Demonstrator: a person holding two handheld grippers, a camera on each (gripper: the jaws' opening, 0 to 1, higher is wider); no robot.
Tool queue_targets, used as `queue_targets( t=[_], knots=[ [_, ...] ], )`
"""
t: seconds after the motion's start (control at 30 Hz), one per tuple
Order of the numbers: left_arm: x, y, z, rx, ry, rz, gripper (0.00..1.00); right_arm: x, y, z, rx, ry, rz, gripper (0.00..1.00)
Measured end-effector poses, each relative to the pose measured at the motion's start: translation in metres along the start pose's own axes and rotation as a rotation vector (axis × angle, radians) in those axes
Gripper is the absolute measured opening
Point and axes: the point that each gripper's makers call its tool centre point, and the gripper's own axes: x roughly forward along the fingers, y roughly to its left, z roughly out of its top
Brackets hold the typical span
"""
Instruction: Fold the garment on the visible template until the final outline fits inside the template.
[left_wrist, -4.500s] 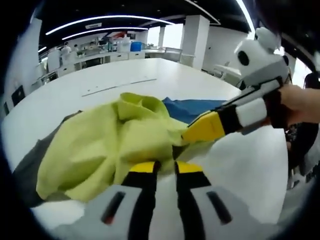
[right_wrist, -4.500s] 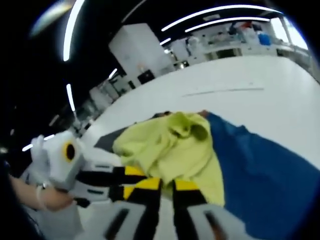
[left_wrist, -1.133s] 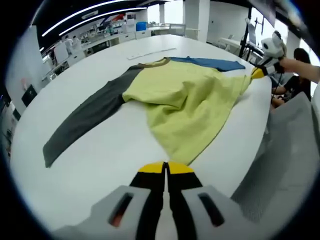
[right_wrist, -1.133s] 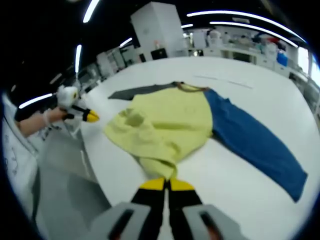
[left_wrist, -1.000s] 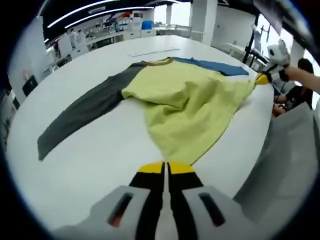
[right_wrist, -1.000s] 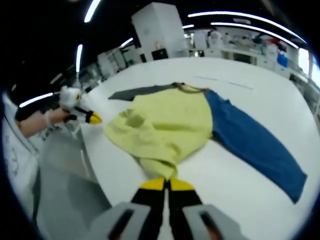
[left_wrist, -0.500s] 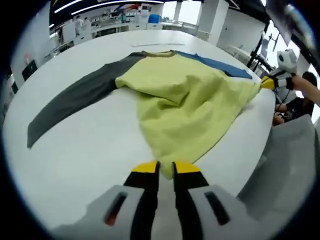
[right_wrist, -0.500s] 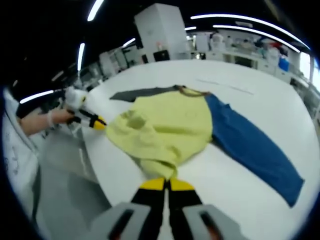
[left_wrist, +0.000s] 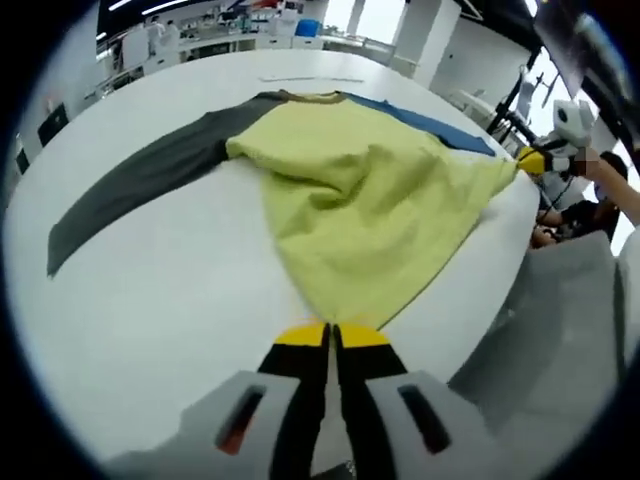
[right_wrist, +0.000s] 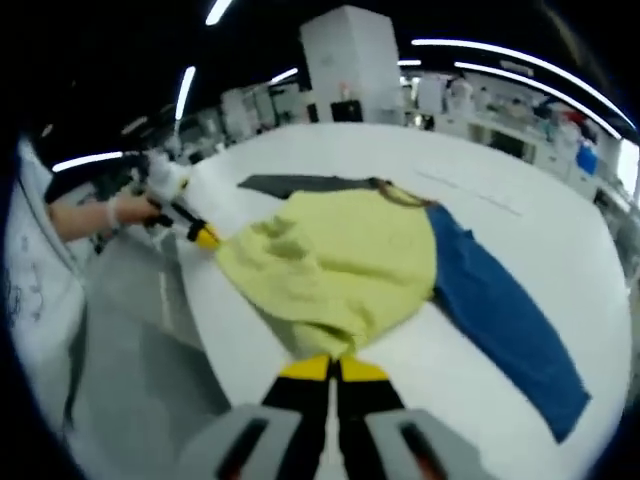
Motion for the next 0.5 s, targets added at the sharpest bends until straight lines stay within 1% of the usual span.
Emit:
queue_targets(
  t=[0.07, 0.1, 0.17, 0.23, 0.3, 0.4, 0.5],
  knots=[
    [-0.006, 0.001, -0.006, 0.004, 0.021, -0.002, 0.00, 0.001, 0.012, -0.006, -0.024, 0.024, 0.031, 0.00],
    [-0.009, 0.006, -0.011, 0.005, 0.032, 0.001, 0.00, 0.002, 0.017, -0.009, -0.037, 0.036, 0.046, 0.00],
    [-0.012, 0.008, -0.015, 0.004, 0.043, 0.006, 0.00, 0.005, 0.024, -0.015, -0.055, 0.056, 0.058, 0.00],
    [-0.016, 0.010, -0.021, 0.002, 0.062, 0.009, 0.00, 0.009, 0.031, -0.025, -0.090, 0.094, 0.073, 0.00],
    [-0.018, 0.010, -0.028, 0.001, 0.079, 0.015, 0.00, 0.014, 0.039, -0.033, -0.107, 0.122, 0.087, 0.00],
    [-0.021, 0.010, -0.033, -0.009, 0.095, 0.015, 0.00, 0.020, 0.050, -0.046, -0.148, 0.168, 0.105, 0.00],
    [-0.023, 0.013, -0.036, -0.006, 0.105, 0.022, 0.00, 0.024, 0.058, -0.054, -0.174, 0.194, 0.122, 0.00]
  ],
)
